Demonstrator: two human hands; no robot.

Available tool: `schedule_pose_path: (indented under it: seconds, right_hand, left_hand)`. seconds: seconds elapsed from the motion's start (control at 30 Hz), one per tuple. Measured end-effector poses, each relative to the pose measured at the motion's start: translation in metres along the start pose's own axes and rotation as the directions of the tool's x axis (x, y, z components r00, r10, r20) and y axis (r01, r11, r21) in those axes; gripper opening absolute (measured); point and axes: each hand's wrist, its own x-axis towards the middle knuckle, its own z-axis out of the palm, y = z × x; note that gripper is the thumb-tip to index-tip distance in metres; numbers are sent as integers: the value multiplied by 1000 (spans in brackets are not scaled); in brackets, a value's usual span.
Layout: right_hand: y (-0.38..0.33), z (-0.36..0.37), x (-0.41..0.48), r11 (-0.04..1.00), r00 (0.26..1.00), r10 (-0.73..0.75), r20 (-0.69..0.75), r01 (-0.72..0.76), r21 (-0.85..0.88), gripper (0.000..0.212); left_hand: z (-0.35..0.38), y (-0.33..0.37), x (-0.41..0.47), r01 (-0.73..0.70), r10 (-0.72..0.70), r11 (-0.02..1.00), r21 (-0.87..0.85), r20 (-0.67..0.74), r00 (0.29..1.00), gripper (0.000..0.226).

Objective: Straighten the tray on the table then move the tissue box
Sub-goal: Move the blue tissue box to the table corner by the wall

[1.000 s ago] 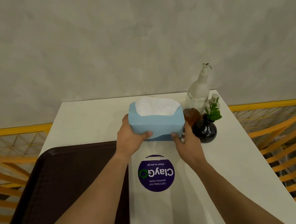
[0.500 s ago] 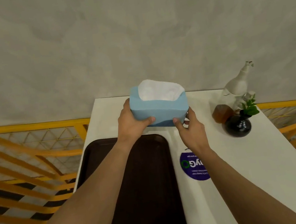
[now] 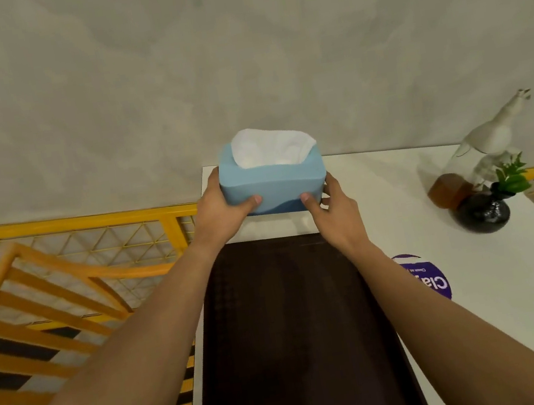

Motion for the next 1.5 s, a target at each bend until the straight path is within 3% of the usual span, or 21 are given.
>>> schedule_pose_path:
  seconds: [0.5, 0.83, 1.17, 1.5]
  right_hand:
    - [33, 64, 71, 998, 994, 51, 101, -47, -36, 75]
    - [48, 113, 106, 998, 985, 6, 174, 4, -55, 69]
    - [47, 96, 123, 998, 985, -21, 171, 31, -58, 67]
    - [50, 98, 124, 996, 990, -21, 142, 33, -82, 68]
  left_hand:
    - [4, -64, 66, 36, -36, 999, -33, 2, 999, 84]
    - [-14, -114, 98, 71, -71, 997, 1, -10, 997, 92]
    - [-24, -121, 110, 101, -130, 983, 152, 198, 972, 117]
    - [-25, -119, 118, 91, -141, 966, 240, 199, 970, 107]
